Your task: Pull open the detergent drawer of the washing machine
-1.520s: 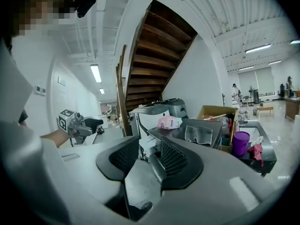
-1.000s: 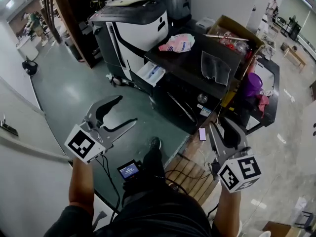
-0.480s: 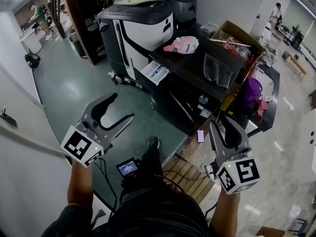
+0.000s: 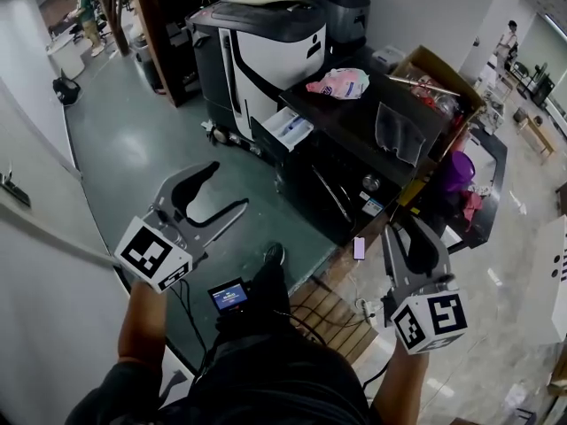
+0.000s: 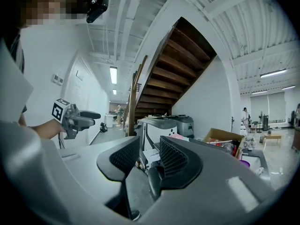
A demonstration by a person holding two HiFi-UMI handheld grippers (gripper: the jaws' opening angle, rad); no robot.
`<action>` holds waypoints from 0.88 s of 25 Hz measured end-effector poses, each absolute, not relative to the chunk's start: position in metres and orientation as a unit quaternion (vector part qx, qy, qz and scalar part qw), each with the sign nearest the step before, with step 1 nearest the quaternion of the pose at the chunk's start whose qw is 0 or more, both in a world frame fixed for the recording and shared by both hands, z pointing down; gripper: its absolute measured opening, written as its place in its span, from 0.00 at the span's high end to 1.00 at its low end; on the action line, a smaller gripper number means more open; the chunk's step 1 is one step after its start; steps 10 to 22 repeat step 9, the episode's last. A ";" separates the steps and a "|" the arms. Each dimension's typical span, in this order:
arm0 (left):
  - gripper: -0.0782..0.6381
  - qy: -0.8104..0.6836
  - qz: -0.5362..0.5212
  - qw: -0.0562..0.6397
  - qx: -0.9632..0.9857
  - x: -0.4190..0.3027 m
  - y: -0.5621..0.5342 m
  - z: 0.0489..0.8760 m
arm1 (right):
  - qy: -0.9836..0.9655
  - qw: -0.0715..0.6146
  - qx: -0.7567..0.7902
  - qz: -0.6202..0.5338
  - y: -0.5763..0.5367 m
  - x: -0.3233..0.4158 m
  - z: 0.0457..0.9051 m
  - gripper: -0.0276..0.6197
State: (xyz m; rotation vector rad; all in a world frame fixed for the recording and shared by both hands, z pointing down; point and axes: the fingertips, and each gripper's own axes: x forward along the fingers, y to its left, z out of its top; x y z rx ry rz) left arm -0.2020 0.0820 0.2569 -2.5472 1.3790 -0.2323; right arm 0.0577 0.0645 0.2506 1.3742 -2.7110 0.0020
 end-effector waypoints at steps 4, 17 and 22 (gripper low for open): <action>0.41 0.472 -0.081 0.114 -0.871 -0.202 0.080 0.260 | -0.890 0.052 0.453 0.002 0.064 0.059 0.252 0.75; 0.41 0.470 -0.081 0.112 -0.872 -0.201 0.076 0.266 | -0.889 0.052 0.454 0.003 0.061 0.063 0.259 0.75; 0.41 0.470 -0.081 0.112 -0.872 -0.201 0.076 0.266 | -0.889 0.052 0.454 0.003 0.061 0.063 0.259 0.75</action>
